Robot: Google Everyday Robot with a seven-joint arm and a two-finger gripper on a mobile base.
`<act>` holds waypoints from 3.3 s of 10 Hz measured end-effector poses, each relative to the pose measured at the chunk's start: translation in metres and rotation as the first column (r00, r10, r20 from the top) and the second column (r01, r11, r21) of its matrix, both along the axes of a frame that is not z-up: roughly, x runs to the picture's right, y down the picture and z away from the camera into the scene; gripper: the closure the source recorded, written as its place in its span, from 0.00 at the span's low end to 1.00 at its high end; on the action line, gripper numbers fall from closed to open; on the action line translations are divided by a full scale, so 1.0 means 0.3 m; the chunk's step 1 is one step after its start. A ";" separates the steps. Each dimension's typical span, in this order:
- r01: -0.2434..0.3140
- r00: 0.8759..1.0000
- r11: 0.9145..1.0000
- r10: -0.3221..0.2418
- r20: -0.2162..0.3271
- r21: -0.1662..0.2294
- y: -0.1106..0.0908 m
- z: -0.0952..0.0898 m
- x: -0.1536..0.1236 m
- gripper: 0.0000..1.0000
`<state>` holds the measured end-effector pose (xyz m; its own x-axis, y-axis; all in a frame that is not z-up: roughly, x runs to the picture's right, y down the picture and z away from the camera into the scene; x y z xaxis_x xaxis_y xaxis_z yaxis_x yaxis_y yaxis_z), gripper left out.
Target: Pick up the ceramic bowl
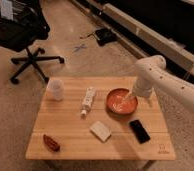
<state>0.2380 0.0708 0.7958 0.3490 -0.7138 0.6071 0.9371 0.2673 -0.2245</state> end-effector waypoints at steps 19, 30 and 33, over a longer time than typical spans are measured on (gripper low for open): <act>0.073 0.997 0.995 -0.073 -0.007 0.074 0.092 0.217 0.015 0.20; 0.110 0.994 0.989 -0.109 -0.015 0.100 0.112 0.289 0.004 0.56; 0.104 0.995 0.991 -0.103 -0.013 0.081 0.117 0.288 0.009 0.40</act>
<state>0.2406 0.1059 0.8822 0.2759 -0.7936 0.5422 0.9587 0.1867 -0.2146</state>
